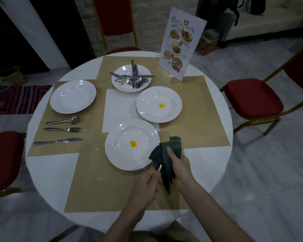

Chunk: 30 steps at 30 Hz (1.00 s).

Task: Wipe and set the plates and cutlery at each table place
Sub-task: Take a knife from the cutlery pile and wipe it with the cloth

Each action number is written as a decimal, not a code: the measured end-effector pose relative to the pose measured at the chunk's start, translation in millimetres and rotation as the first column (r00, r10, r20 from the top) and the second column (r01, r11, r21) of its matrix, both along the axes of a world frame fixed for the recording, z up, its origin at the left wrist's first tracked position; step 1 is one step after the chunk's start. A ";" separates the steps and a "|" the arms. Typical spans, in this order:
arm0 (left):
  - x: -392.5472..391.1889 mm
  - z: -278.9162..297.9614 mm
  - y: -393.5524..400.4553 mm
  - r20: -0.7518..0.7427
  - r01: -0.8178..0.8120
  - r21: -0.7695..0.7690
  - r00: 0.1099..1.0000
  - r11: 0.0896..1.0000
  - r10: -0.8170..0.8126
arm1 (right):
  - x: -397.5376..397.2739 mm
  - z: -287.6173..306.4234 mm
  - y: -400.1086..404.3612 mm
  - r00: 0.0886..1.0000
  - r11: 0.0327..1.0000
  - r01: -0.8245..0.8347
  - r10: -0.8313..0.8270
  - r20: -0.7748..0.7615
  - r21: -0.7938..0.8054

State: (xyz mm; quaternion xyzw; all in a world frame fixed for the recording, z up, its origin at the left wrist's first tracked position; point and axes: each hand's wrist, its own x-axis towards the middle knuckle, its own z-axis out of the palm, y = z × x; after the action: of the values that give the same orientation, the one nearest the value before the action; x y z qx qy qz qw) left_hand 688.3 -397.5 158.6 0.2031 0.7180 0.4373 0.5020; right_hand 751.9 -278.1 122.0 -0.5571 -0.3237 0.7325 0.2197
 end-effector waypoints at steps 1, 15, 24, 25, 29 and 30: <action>0.9 -0.6 0.4 -0.004 0.012 -0.004 1.000 1.000 -0.012 | 1.8 -2.2 -2.1 1.000 1.000 -0.012 0.013 0.007 -0.003; 17.7 -56.0 -3.2 -0.019 0.075 -0.173 0.997 0.982 -0.080 | 73.7 -24.7 36.4 0.966 0.975 0.121 -0.159 0.202 0.187; 22.7 -108.8 18.1 -0.289 0.311 -0.196 0.888 0.930 -0.358 | 94.1 -36.9 19.0 0.965 0.968 0.047 -0.108 0.240 0.247; 22.7 -112.0 19.7 -0.300 0.310 -0.203 0.883 0.929 -0.360 | 94.6 -36.5 18.0 0.967 0.968 0.044 -0.103 0.234 0.247; 24.9 -120.4 25.3 -0.366 0.333 -0.223 0.842 0.916 -0.396 | 98.0 -36.3 14.0 0.970 0.967 0.050 -0.107 0.220 0.250; 25.4 -121.6 27.2 -0.381 0.338 -0.228 0.832 0.913 -0.403 | 98.8 -36.3 13.3 0.970 0.967 0.054 -0.109 0.216 0.249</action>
State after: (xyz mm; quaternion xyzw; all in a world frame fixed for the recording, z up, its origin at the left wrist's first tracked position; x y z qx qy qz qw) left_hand 713.7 -370.3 37.0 0.3893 0.7866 0.2219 0.4248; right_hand 850.8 -264.8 85.7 -0.6194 -0.4099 0.6094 0.2774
